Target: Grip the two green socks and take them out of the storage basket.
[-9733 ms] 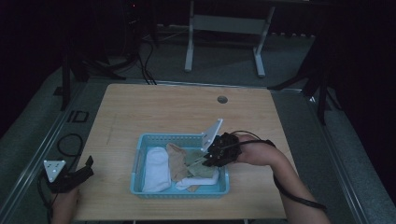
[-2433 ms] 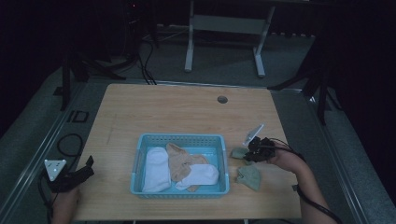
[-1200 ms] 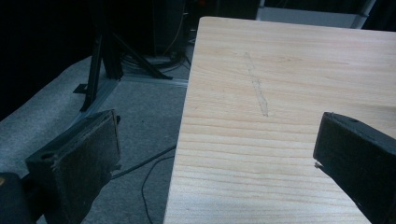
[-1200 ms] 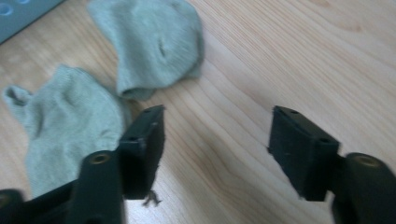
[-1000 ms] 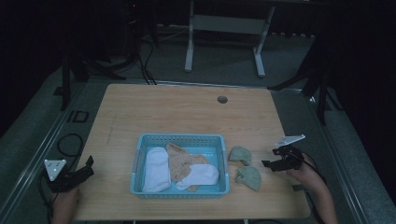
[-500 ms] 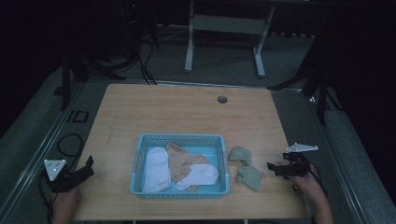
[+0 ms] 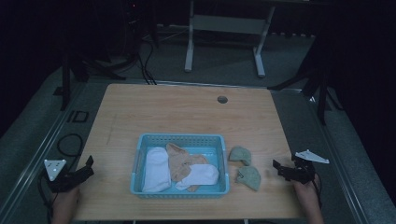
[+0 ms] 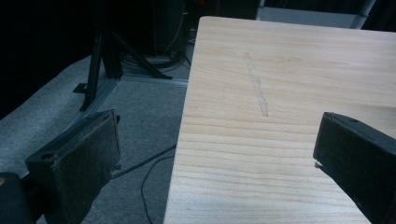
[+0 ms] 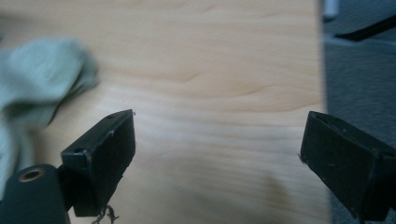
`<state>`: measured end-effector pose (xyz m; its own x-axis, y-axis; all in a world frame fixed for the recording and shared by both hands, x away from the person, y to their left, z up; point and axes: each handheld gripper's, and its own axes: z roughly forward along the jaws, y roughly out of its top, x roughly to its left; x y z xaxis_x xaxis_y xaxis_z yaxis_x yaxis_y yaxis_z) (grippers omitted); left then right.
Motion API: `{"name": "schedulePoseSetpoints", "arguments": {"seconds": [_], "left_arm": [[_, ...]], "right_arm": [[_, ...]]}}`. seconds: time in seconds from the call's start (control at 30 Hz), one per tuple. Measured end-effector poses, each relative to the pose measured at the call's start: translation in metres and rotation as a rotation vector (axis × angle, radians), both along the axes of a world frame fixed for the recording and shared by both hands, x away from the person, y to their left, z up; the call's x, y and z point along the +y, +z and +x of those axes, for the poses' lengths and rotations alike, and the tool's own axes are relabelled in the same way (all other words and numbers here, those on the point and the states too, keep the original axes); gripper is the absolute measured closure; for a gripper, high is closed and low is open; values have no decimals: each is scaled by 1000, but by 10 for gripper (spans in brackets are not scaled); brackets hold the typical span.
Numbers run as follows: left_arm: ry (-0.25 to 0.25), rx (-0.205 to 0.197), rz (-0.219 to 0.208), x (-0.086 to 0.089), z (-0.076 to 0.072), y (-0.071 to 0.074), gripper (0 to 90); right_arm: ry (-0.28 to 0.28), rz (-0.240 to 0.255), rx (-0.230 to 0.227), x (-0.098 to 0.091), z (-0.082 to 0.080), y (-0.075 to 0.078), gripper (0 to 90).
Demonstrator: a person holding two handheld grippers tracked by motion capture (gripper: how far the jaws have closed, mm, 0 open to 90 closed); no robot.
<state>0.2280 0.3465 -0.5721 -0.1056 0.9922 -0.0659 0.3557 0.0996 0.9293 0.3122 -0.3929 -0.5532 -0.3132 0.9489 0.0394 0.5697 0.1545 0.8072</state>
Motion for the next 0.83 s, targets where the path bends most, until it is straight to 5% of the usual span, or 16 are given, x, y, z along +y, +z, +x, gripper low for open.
{"name": "schedulePoseSetpoints", "arguments": {"seconds": [0.13, 0.3, 0.43, 0.83], "left_arm": [[-1, -1, -1, 0, 0, 0, 7], [-1, -1, -2, 0, 0, 0, 7], [-2, -1, -2, 0, 0, 0, 7], [-4, -1, -1, 0, 0, 0, 7]], "right_arm": [[-88, 9, -74, -5, -4, -2, 100], [-151, 11, -113, -9, -8, -6, 101], [-170, 56, -113, -13, -10, -8, 101], [-191, 46, -85, -13, -8, -8, 101]]}}
